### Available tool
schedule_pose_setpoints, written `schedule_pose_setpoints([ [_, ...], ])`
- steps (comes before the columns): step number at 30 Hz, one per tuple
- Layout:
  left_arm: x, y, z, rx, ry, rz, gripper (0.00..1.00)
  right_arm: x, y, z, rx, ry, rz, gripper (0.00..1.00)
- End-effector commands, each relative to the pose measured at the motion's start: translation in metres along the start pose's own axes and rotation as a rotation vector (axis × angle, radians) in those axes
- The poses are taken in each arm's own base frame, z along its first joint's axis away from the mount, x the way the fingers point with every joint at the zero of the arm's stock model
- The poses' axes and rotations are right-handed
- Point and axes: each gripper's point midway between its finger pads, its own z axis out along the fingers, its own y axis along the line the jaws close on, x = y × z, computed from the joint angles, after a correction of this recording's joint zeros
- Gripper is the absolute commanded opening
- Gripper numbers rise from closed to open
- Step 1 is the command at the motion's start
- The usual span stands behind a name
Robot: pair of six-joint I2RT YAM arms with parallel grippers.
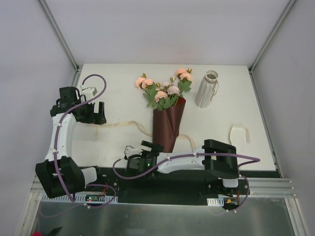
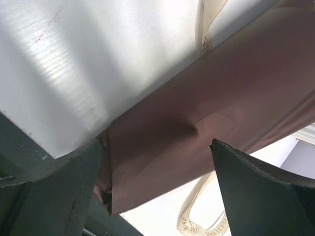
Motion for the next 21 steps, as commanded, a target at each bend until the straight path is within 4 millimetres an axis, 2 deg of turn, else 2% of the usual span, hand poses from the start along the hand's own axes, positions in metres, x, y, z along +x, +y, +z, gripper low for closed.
schedule_pose_setpoints([
  [1,0.002,-0.006,0.0,0.027,0.011,0.004,0.99,-0.002,-0.01,0.01,0.064,0.03,-0.044,0.96],
  [7,0.002,-0.004,0.001,0.023,0.018,0.001,0.99,-0.004,-0.031,0.013,0.166,0.035,-0.062,0.96],
  [10,0.0,-0.005,0.001,0.026,0.015,-0.001,0.99,-0.017,-0.052,0.005,0.25,-0.007,-0.027,0.96],
  [16,-0.005,-0.007,-0.003,0.028,-0.003,0.002,0.99,-0.034,-0.1,-0.027,0.403,-0.117,0.113,0.96],
  [21,-0.008,-0.007,-0.004,0.03,-0.011,0.004,0.99,-0.034,-0.134,-0.06,0.454,-0.198,0.264,0.96],
])
